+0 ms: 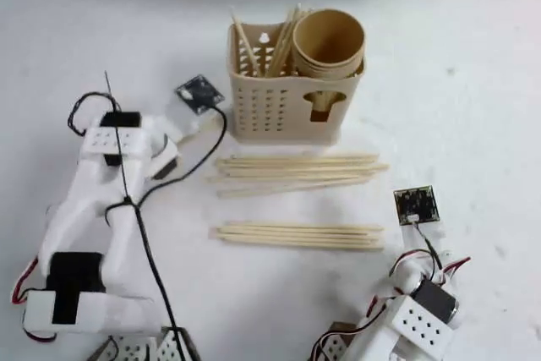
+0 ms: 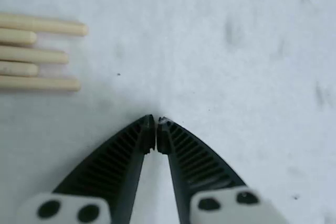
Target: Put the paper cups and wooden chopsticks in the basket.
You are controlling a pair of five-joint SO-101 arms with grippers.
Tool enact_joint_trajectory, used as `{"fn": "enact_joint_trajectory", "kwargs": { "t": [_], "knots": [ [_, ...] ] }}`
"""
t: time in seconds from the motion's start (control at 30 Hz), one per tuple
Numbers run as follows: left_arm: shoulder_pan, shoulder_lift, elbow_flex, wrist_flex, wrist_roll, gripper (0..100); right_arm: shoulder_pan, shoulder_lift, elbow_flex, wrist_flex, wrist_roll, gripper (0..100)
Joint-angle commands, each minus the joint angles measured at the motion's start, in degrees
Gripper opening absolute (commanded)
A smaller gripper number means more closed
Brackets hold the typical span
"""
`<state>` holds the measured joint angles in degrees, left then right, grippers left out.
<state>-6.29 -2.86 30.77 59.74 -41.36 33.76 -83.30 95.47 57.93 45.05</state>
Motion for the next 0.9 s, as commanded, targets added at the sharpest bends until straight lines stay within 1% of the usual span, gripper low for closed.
{"fn": "enact_joint_trajectory", "kwargs": {
  "t": [0.0, 0.1, 0.17, 0.23, 0.3, 0.37, 0.5, 0.8, 0.87],
  "knots": [
    [-0.7, -2.3, 1.4, -1.3, 0.0, 2, 1.1, -0.3, -0.2, -0.9, 0.7, 2.4],
    [-0.7, -2.3, 2.1, -1.7, 0.0, 2, 1.1, -0.3, -0.2, -0.9, 0.7, 2.4],
    [-0.8, -2.3, 3.1, -3.5, 0.1, 2, 1.1, -0.3, -0.2, -0.9, 0.7, 2.4],
    [-0.9, -2.3, 4.8, -5.8, 2.9, 4, 1.1, -0.3, -0.2, -0.9, 0.7, 2.4],
    [-0.8, -2.3, 6.2, -6.8, 6.3, 8, 1.1, -0.3, -0.2, -0.9, 0.7, 2.4],
    [-0.8, -2.3, 6.5, -6.9, 7.7, 11, 1.1, -0.3, -0.2, -0.9, 0.7, 2.4],
    [-0.8, -2.9, 6.2, -7.0, 10.3, 11, 1.1, -0.3, -0.2, -0.9, 0.7, 2.4],
    [-1.4, -2.3, 0.0, -7.0, 10.4, 12, 1.1, -0.3, -0.2, -0.9, 0.7, 2.4],
    [-0.7, -2.3, 0.3, -7.0, 8.0, 12, 1.1, -0.3, -0.2, -0.9, 0.7, 2.4]
  ]
}}
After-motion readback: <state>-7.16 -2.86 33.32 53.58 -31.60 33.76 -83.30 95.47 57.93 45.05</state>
